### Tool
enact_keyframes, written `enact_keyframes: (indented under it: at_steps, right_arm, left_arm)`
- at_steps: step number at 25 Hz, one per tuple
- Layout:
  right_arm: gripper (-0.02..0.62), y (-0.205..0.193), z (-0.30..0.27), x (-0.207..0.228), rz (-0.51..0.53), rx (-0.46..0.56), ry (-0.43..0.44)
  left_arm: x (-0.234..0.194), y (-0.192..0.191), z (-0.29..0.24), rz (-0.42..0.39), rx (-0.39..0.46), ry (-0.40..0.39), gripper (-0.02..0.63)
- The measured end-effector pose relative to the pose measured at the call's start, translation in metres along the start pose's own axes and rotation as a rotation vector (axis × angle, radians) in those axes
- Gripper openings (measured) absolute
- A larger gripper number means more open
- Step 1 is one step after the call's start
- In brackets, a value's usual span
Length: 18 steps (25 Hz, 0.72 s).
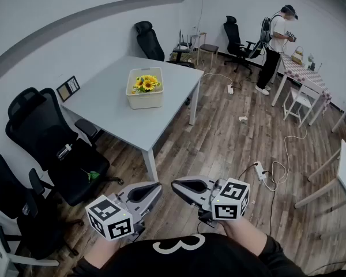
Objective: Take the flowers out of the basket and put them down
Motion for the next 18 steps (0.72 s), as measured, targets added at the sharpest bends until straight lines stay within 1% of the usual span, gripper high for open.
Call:
enact_keyframes:
  at_steps: [3, 6, 11, 14, 16, 18]
  right_arm:
    - [0.006, 0.007, 0.008, 0.005, 0.010, -0.001, 0.003]
    - [0.008, 0.008, 0.017, 0.012, 0.006, 0.001, 0.010]
    - [0.007, 0.011, 0.034, 0.023, -0.040, 0.024, 0.039]
    - [0.008, 0.011, 0.048, 0.036, -0.083, 0.037, 0.029]
    - [0.008, 0.013, 0.060, 0.045, -0.074, 0.040, 0.011]
    - [0.008, 0.016, 0.073, 0.053, -0.062, 0.048, 0.013]
  left_arm:
    - [0.005, 0.003, -0.011, 0.005, -0.004, -0.010, 0.012]
    - [0.006, 0.004, -0.021, 0.007, 0.001, 0.001, 0.012]
    - [0.012, 0.008, -0.040, 0.011, 0.005, 0.007, 0.012]
    - [0.020, 0.009, -0.058, 0.004, -0.002, 0.006, 0.012]
    - [0.024, 0.010, -0.072, -0.002, -0.003, 0.009, 0.012]
    - [0.030, 0.012, -0.087, -0.005, 0.000, 0.011, 0.012]
Point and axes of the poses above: the fingertips, and each gripper's own axes: z backward along the fingers, x to its right, y out of its top, the point moved 2 cm from there along z, backward along the fingers, and after that the axes turned 6 degrees about y, right-handed, at the moved point
